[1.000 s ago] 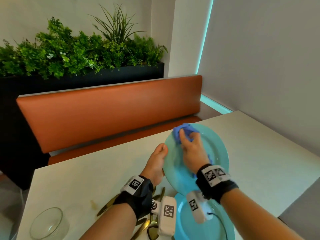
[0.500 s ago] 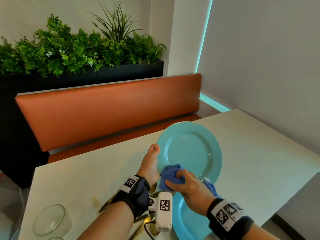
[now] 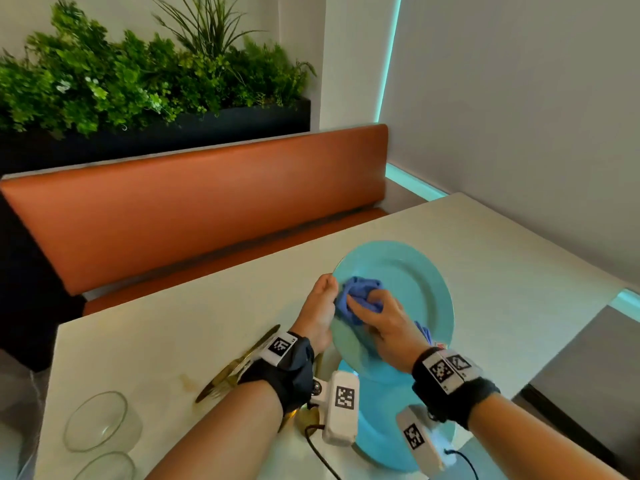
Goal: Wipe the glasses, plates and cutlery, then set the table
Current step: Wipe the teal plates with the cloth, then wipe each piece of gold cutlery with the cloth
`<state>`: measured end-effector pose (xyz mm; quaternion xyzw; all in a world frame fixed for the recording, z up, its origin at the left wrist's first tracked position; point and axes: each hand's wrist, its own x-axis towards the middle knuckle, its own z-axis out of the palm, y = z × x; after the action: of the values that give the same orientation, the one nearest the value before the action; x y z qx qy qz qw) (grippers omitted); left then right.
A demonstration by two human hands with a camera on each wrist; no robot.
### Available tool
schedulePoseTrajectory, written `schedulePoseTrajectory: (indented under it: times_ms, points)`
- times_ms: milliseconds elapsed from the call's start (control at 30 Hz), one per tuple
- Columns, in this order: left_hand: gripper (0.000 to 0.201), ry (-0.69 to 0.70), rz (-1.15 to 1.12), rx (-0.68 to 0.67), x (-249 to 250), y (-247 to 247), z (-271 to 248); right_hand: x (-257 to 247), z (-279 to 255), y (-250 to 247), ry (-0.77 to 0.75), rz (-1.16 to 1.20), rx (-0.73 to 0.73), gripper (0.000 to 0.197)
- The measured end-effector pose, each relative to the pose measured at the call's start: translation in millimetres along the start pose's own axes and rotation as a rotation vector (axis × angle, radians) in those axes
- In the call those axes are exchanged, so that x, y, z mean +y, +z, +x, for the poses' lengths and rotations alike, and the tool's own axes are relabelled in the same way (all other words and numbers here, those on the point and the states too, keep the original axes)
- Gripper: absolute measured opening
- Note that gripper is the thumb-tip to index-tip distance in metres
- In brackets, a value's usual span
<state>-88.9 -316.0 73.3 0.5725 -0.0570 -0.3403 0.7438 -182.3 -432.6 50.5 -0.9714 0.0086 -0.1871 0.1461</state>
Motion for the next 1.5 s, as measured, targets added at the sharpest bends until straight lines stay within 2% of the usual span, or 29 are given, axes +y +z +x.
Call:
schedulePoseTrajectory:
  times_ms: [100, 200, 267, 333, 433, 467, 567, 767, 1000, 1133, 1200, 1367, 1500]
  points:
    - [0.029, -0.068, -0.033, 0.038, -13, -13, 2, 14, -50, -4, -0.103, -0.047, -0.264, 0.048]
    - [0.025, -0.088, -0.022, 0.067, -23, -17, -2, 50, -70, -19, -0.108, -0.162, -0.329, 0.046]
    - [0.024, -0.125, 0.008, 0.099, -33, -12, -4, 70, -67, -31, -0.006, -0.227, -0.276, 0.041]
    - [0.023, -0.185, 0.057, 0.135, -47, -8, -8, 77, -59, -39, 0.162, -0.185, -0.175, 0.044]
    - [0.012, -0.28, 0.102, 0.136, -72, -1, -14, 65, -44, -44, 0.366, -0.103, -0.036, 0.041]
    - [0.016, -0.292, 0.134, 0.142, -80, 0, -15, 60, -41, -46, 0.388, -0.083, -0.026, 0.039]
    - [0.036, -0.317, 0.212, 0.091, -105, -4, -18, 51, -43, -49, 0.435, -0.059, -0.08, 0.038]
    - [0.047, -0.395, 0.428, 0.147, -125, 0, -28, 40, -61, -46, 0.558, 0.036, -0.23, 0.041]
    - [0.073, -0.413, 1.038, 0.054, -122, -1, -23, 27, -64, -41, 0.645, 0.107, -0.288, 0.043]
    - [0.065, -0.328, 1.235, 0.014, -113, -1, -19, 26, -63, -40, 0.697, 0.148, -0.299, 0.042]
    - [0.058, -0.273, 1.273, 0.052, -105, -6, -17, 26, -61, -42, 0.736, 0.197, -0.284, 0.042]
    - [0.039, -0.369, 1.307, 0.278, -94, -42, -2, 33, -54, -43, 0.879, 0.39, -0.183, 0.041]
    - [0.04, -0.419, 1.455, 0.281, -98, -60, -4, 41, -44, -40, 0.955, 0.588, -0.095, 0.025]
